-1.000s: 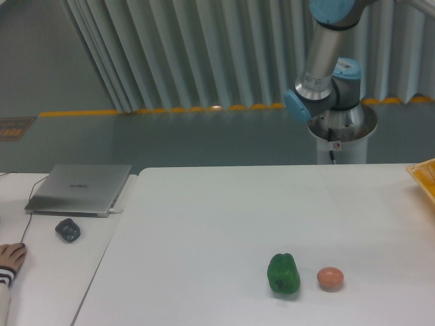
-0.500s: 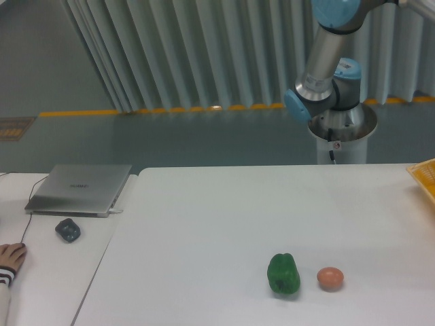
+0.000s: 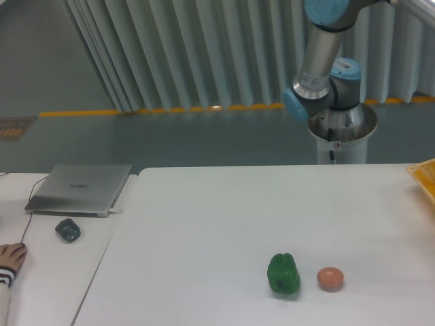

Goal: Place the yellow pepper in a basket

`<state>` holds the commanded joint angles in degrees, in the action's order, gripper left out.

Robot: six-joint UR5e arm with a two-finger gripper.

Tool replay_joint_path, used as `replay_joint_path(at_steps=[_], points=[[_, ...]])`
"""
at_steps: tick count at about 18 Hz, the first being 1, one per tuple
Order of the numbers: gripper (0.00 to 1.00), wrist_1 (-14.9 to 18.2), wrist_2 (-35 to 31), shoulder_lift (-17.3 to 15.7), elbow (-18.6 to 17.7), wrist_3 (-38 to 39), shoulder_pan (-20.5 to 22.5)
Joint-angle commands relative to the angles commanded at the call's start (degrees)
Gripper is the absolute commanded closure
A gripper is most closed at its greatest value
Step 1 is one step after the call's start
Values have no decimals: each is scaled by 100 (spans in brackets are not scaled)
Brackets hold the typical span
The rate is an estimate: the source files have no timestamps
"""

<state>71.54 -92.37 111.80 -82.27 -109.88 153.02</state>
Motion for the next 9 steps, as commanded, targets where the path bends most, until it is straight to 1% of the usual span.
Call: replay_joint_path(at_steps=[2, 4, 7, 9], points=[[0, 0, 0, -17, 0, 159, -79], [0, 114, 9, -96, 0, 422, -211], [0, 403, 53, -202, 0, 836, -326], [0, 675, 53, -255, 0, 1107, -431]])
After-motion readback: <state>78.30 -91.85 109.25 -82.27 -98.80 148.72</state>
